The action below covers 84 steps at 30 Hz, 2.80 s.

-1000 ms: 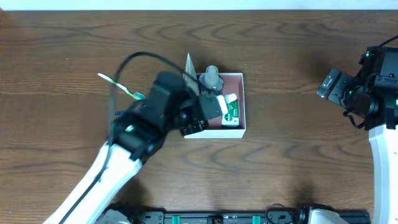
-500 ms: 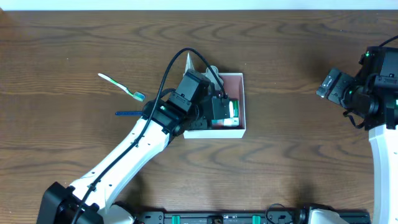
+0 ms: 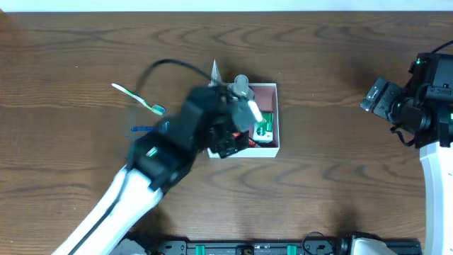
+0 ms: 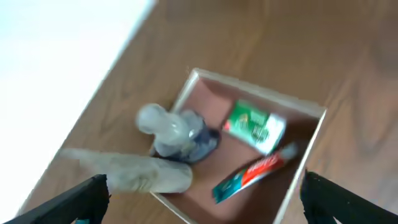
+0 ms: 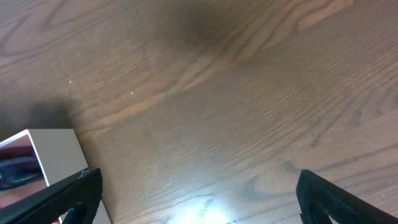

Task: Pack container
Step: 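Carry the toothpaste tube into the box and release it, then return the left gripper to the blue razor and grasp it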

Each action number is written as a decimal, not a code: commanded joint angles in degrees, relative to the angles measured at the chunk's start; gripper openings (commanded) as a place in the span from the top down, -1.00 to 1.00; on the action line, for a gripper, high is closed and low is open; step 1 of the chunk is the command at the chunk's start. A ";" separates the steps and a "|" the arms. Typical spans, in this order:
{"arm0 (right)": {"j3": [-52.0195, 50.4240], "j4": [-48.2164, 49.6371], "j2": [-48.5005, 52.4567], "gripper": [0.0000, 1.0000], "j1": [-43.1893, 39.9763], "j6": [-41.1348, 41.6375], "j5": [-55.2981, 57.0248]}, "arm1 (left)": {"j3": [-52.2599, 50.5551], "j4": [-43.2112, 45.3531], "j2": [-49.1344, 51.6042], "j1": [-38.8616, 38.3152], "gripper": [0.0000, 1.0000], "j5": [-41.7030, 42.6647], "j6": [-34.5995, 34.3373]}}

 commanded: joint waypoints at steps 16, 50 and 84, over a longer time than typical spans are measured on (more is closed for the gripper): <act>0.48 -0.07 -0.46 -0.99 -0.52 0.72 0.98 | 0.22 -12.17 -13.55 12.20 -0.96 -48.33 -63.36; 0.46 -0.09 -0.46 -0.98 -0.52 0.72 0.96 | 0.22 -11.02 32.74 41.27 -0.96 -6.64 -72.81; 0.46 -0.09 -0.46 -0.98 -0.52 0.72 0.96 | 0.17 -13.14 42.84 41.27 -0.96 -2.19 -70.42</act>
